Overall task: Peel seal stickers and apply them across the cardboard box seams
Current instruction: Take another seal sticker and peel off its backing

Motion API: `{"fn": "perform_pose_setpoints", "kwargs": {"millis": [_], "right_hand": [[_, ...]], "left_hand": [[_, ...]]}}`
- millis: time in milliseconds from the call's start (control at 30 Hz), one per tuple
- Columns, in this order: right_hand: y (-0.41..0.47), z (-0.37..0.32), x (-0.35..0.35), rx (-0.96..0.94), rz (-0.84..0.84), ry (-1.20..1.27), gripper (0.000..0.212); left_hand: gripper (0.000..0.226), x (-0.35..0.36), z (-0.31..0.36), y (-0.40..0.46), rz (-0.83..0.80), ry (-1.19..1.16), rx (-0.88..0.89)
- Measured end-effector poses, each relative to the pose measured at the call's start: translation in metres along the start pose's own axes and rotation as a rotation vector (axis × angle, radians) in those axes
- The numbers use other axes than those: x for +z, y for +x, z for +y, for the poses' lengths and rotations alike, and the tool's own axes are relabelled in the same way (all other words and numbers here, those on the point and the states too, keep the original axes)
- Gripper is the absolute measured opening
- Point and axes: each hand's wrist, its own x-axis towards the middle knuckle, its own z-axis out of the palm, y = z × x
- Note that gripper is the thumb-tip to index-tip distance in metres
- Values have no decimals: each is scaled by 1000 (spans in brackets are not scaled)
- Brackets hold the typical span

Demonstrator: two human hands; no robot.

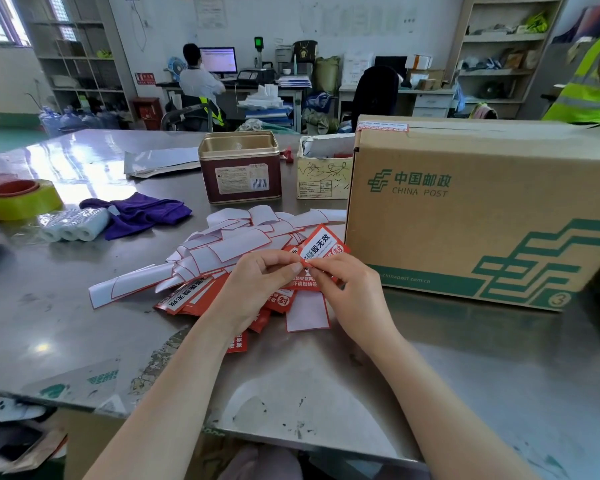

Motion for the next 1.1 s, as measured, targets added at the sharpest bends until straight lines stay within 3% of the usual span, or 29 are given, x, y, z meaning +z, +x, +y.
{"fn": "perform_pose_setpoints", "kwargs": {"millis": [433,767,900,1100], "right_hand": [[-3,-1,2,-27,-24,-41,24],[0,-9,-7,176,-63,91,15],[3,-9,-10,304,-8,168,20],[4,-14,-13,251,28,142,16]], "left_hand": [[15,1,4,-4,35,142,86],[10,2,3,-3,-61,236,210],[14,3,1,-4,-72,76,97],[21,4,10,0,37,-417,-95]]}}
